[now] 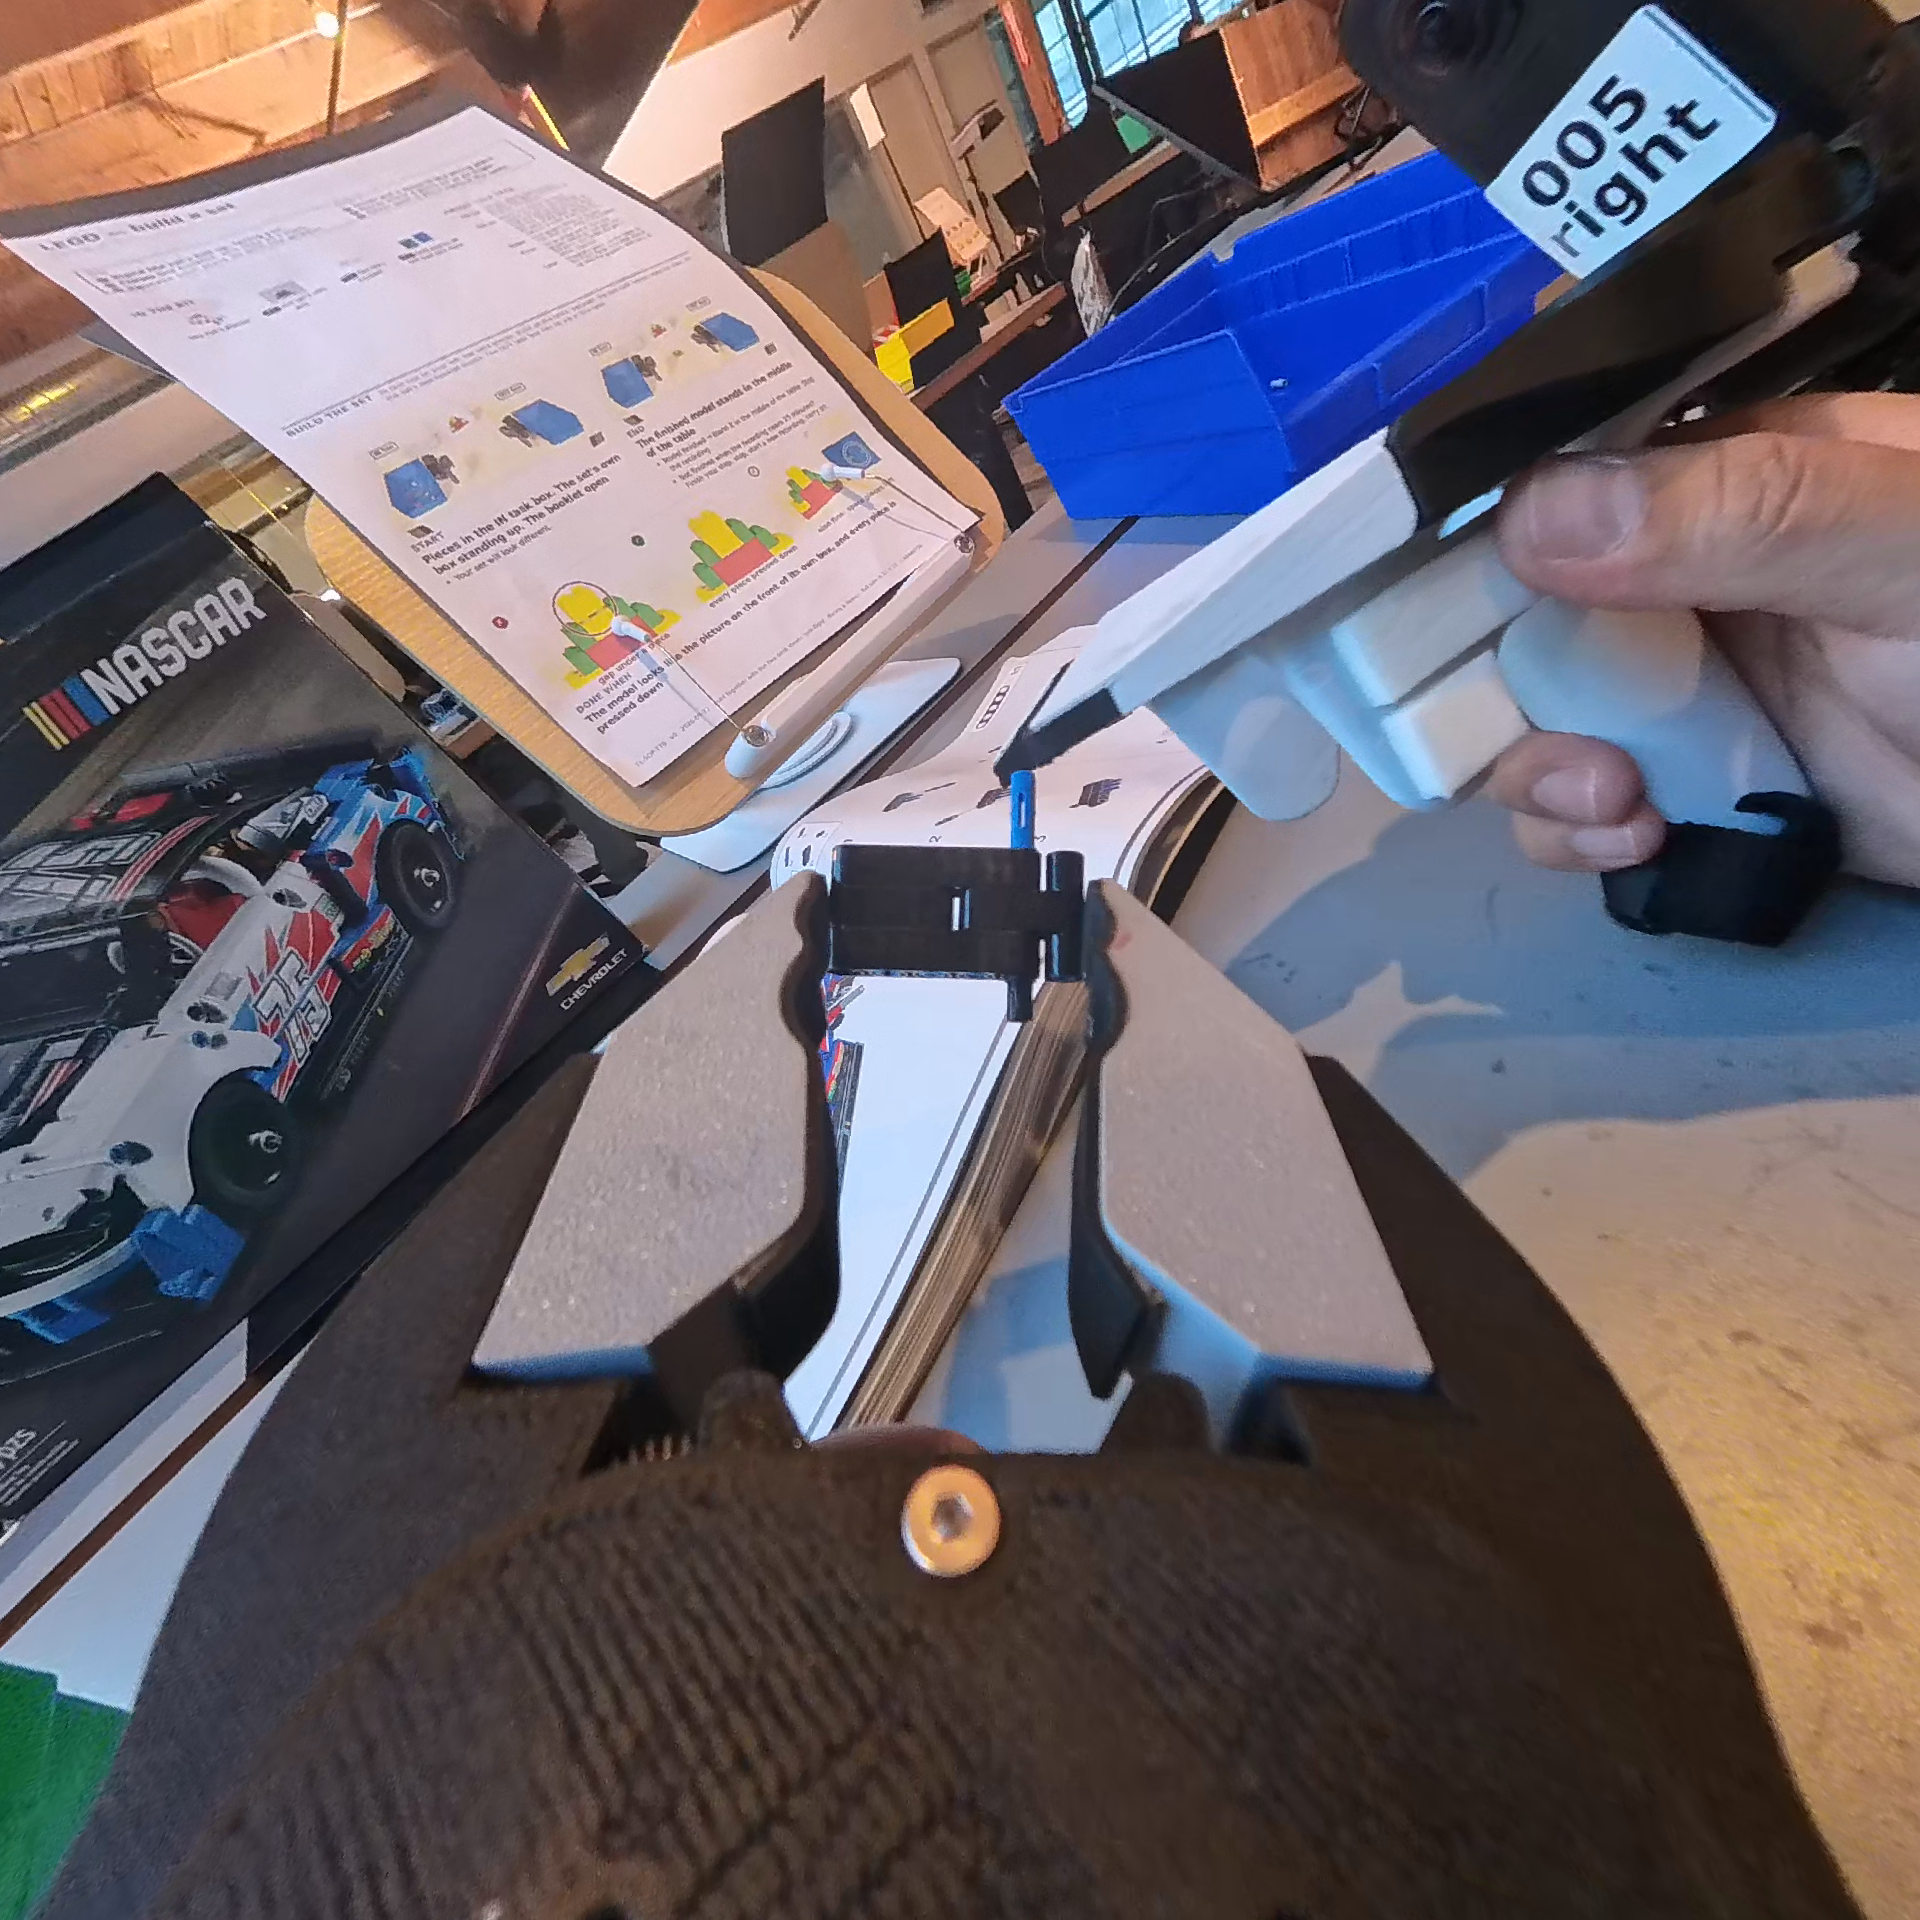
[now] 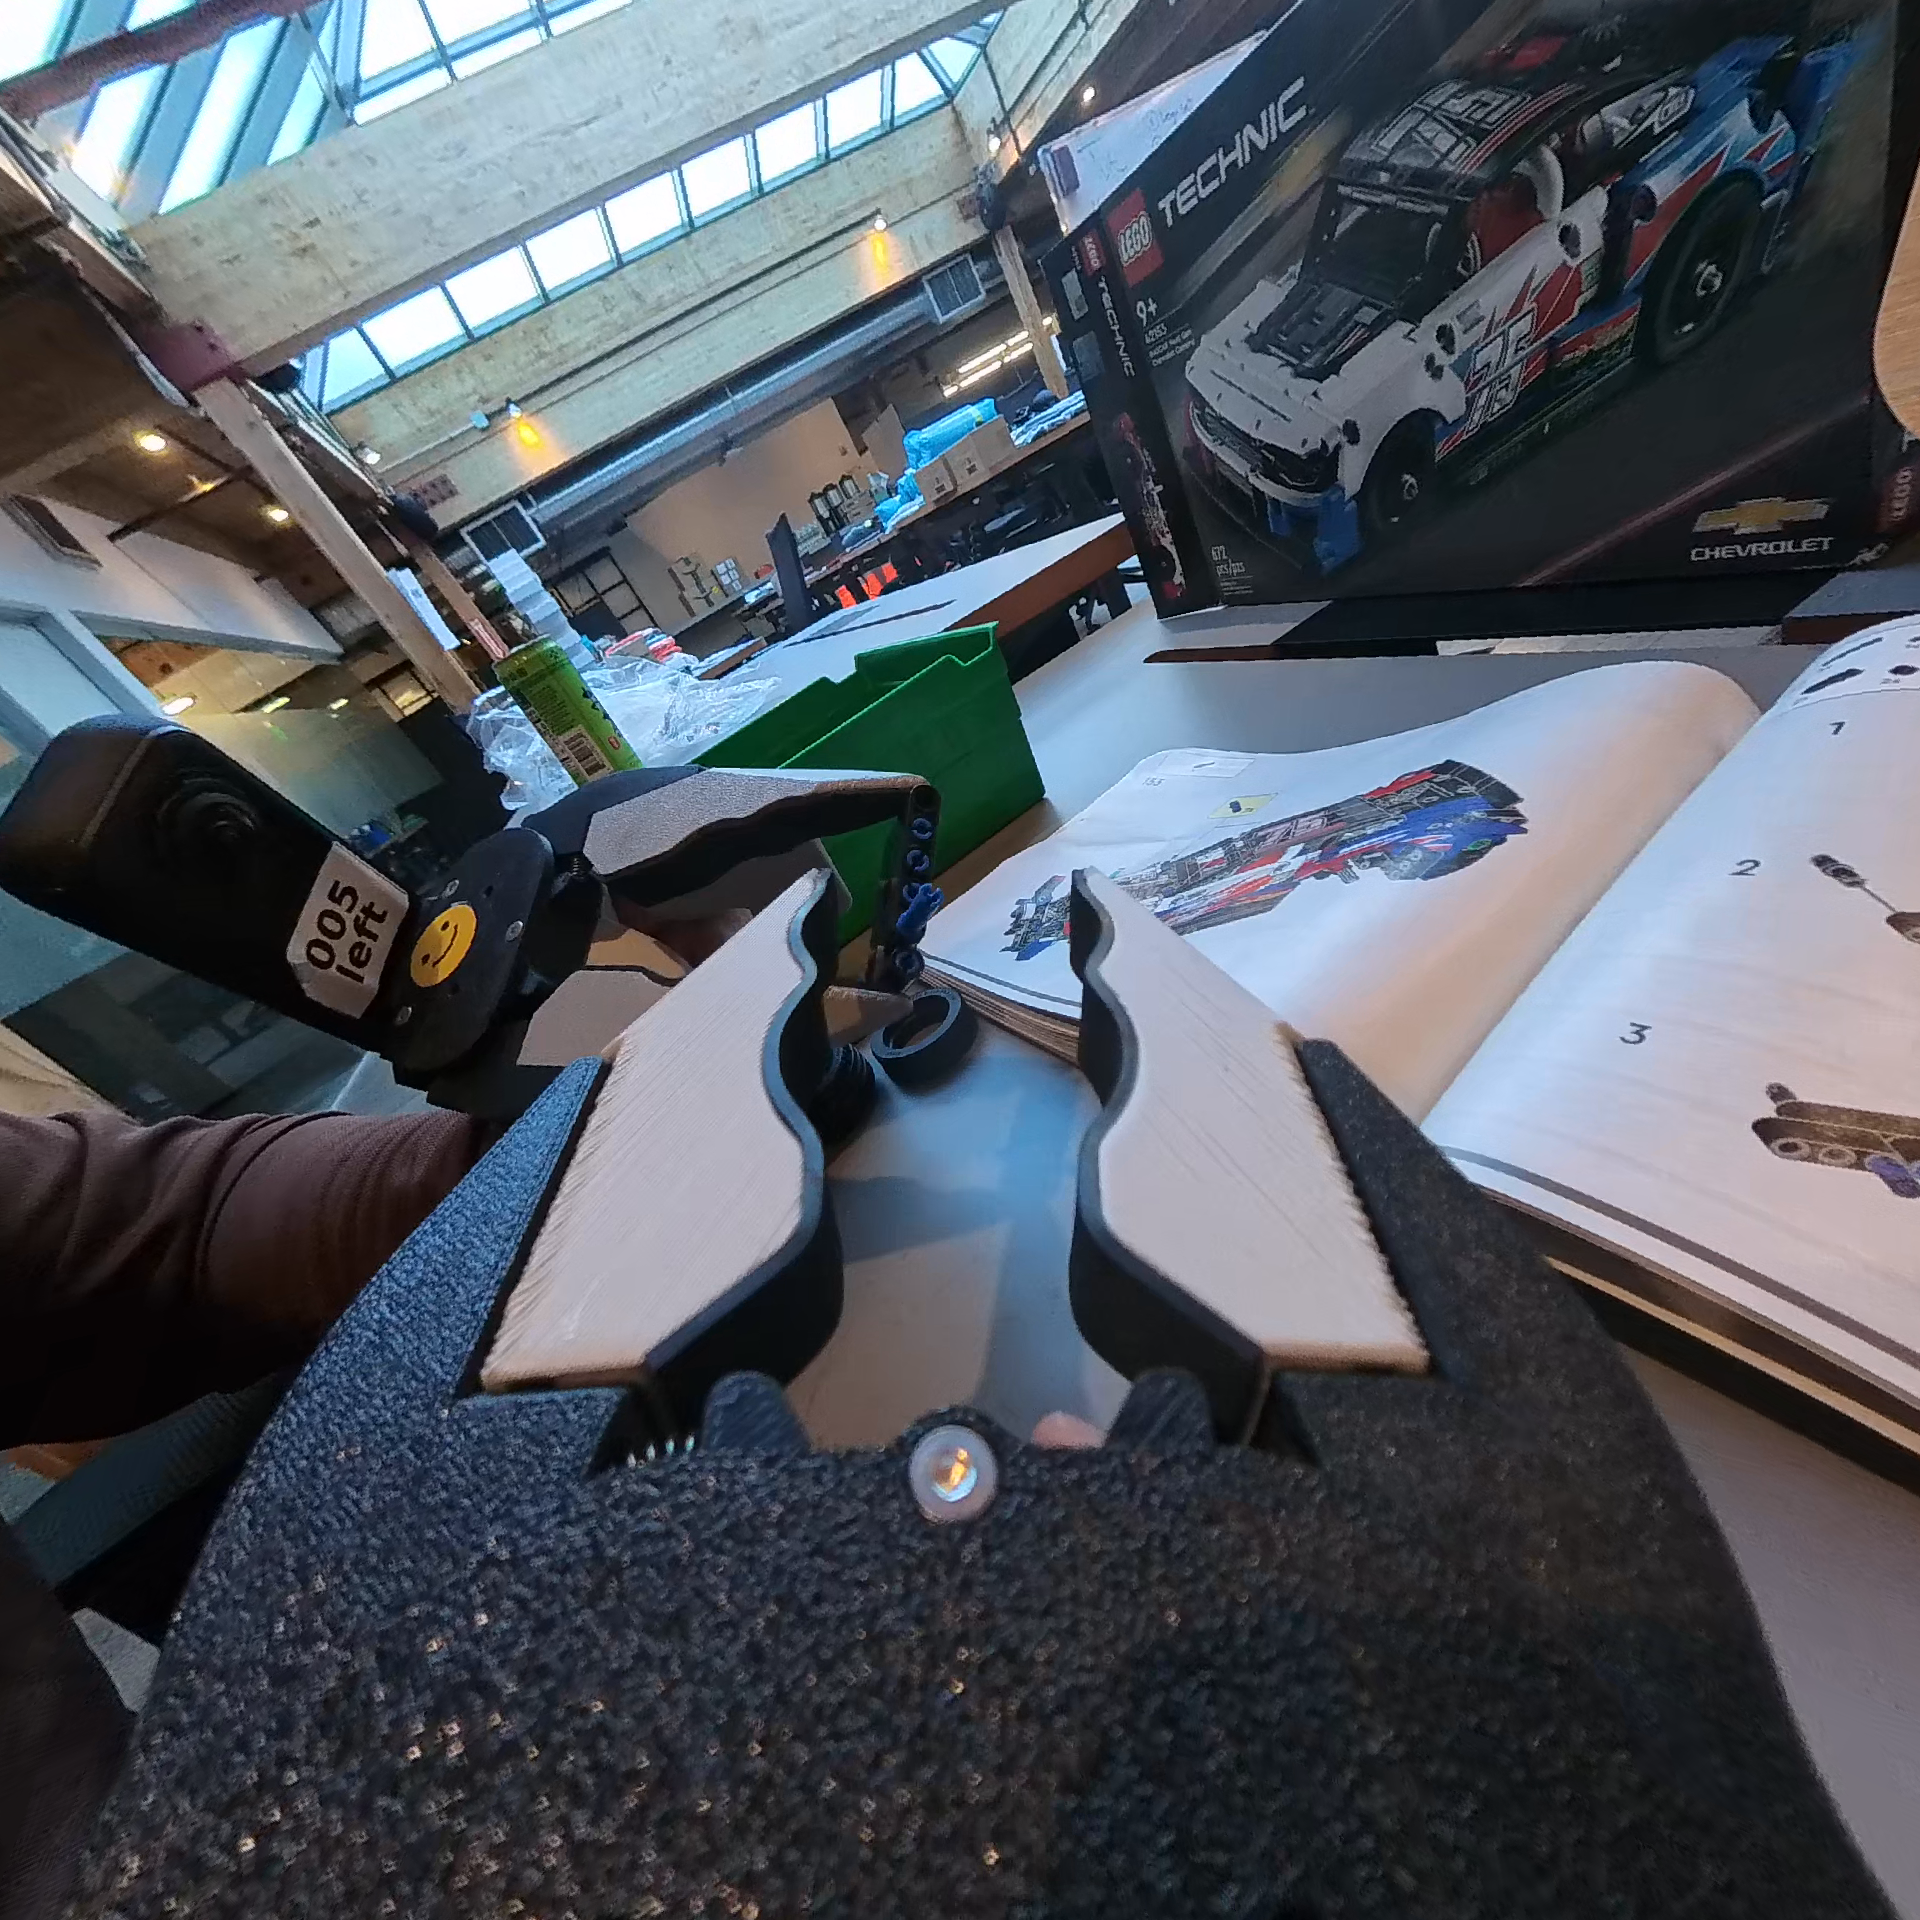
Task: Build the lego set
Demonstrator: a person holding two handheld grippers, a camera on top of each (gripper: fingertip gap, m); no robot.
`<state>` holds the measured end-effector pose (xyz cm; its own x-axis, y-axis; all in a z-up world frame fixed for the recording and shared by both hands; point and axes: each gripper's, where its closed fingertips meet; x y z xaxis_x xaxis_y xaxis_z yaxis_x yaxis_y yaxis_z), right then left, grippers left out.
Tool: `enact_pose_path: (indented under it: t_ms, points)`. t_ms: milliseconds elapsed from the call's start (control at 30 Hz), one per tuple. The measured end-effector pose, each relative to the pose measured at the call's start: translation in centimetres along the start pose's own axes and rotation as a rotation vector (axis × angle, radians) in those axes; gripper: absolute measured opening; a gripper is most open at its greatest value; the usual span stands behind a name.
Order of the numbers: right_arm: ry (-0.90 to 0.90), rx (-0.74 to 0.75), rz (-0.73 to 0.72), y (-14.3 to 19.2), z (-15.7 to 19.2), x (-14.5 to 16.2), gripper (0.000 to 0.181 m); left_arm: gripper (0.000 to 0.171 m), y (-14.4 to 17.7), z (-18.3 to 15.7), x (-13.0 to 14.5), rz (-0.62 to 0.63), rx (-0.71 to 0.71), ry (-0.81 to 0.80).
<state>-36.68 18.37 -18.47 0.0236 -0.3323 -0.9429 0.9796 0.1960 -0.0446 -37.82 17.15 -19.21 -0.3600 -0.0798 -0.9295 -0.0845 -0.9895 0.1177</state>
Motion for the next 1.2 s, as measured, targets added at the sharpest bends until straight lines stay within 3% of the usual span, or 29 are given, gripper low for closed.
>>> enact_pose_path:
  t_ms: [1000,1200]
  points:
    - [-0.007,-0.008,0.006,-0.1,0.1,0.1,0.041,0.046,0.0,-0.2,0.1,0.005,0.005,-0.004]
    - [0.035,0.032,-0.082,1.0,0.0,-1.7,0.041,0.046,1.2,-1.1,-2.6,-0.175,0.064,0.005]
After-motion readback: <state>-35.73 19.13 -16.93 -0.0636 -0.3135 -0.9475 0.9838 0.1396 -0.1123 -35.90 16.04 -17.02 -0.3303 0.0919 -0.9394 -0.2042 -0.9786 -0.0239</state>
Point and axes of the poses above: each gripper's, where its closed fingertips meet, y back along the fingers, x out of its underside, z = x × y across the jaws, and after that the axes turned 8 degrees about y, right-handed
